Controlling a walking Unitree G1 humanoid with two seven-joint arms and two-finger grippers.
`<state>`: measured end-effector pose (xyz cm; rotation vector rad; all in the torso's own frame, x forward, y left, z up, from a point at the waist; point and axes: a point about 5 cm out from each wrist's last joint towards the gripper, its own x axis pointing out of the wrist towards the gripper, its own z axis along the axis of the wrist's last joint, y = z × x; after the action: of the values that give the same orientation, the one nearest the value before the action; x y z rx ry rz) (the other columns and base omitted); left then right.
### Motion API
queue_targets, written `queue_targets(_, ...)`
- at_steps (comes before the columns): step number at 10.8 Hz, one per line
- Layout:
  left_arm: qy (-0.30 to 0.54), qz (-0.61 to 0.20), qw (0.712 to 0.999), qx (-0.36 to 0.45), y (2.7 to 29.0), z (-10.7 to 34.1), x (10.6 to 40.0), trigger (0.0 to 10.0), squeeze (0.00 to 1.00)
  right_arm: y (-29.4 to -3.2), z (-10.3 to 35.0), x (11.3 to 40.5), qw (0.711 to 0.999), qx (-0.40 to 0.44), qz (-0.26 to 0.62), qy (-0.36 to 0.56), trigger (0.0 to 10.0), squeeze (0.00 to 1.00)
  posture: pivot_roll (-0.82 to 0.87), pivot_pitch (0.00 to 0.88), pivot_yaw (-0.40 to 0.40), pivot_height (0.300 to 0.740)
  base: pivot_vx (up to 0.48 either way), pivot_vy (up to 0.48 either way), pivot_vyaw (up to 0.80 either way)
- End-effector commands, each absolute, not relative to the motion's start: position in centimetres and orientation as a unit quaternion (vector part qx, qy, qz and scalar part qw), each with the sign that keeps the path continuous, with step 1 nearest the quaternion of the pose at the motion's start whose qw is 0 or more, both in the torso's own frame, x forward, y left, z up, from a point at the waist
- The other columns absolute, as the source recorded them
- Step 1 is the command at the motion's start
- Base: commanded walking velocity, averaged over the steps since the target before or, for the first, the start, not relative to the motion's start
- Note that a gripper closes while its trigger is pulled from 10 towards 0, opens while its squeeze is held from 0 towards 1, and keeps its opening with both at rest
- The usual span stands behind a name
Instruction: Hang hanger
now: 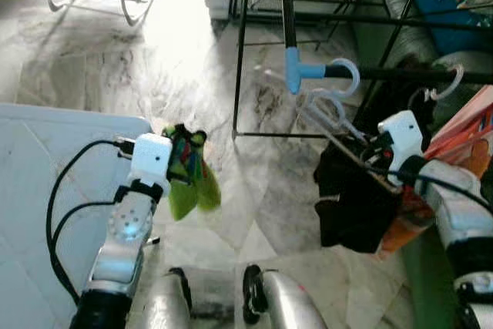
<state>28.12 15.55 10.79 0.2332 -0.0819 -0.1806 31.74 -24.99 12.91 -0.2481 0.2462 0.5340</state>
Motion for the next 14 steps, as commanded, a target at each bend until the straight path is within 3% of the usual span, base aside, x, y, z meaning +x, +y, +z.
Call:
queue_targets(1, -0.03, -0.094, 0.988, 0.119, 15.4, 10.3, 27.8, 10.0, 0.0, -25.4, 12.8, 31.6, 0.944, -0.13, 0.273, 0.133, 0.0, 0.0, 0.0, 0.251, -0.096, 0.74, 0.0, 0.0, 0.0)
queue_targets(5, -0.028, -0.098, 0.987, 0.121, 15.4, 10.3, 27.9, 10.0, 0.0, -24.5, 13.0, 32.1, 0.931, -0.138, 0.307, 0.138, 0.0, 0.0, 0.0, 0.249, -0.092, 0.74, 0.0, 0.0, 0.0)
queue_targets(6, -0.026, -0.098, 0.987, 0.12, 15.4, 10.1, 27.8, 10.0, 0.0, -24.0, 12.7, 32.1, 0.931, -0.137, 0.309, 0.137, 7.8, 0.0, 0.01, 0.245, -0.09, 0.74, 0.0, 0.0, 0.0)
queue_targets(7, -0.026, -0.101, 0.987, 0.121, 15.3, 10.1, 27.8, 10.0, 0.0, -23.6, 12.4, 31.9, 0.927, -0.138, 0.321, 0.138, 10.0, 0.0, 0.01, 0.245, -0.089, 0.74, 0.0, 0.0, 0.0)
queue_targets(8, -0.026, -0.103, 0.987, 0.122, 15.2, 10.1, 27.9, 10.0, 0.0, -23.3, 12.0, 31.6, 0.919, -0.147, 0.337, 0.145, 10.0, 1.0, 0.01, 0.241, -0.089, 0.74, 0.0, 0.0, 0.0)
queue_targets(11, -0.024, -0.101, 0.987, 0.122, 15.3, 10.1, 28.0, 10.0, 0.0, -24.3, 13.9, 32.5, 0.911, -0.156, 0.353, 0.147, 10.0, 1.0, 0.01, 0.244, -0.092, 0.74, 0.0, 0.0, 0.0)
queue_targets(12, -0.022, -0.101, 0.987, 0.121, 15.2, 10.0, 27.9, 10.0, 0.0, -24.6, 14.3, 32.7, 0.907, -0.162, 0.359, 0.149, 10.0, 0.0, 0.01, 0.244, -0.094, 0.74, 0.0, 0.0, 0.0)
queue_targets(14, -0.022, -0.101, 0.987, 0.121, 15.1, 10.0, 27.9, 10.0, 0.0, -24.8, 14.7, 33.0, 0.905, -0.173, 0.359, 0.15, 10.0, 0.0, 0.01, 0.243, -0.096, 0.74, 0.0, 0.0, 0.0)
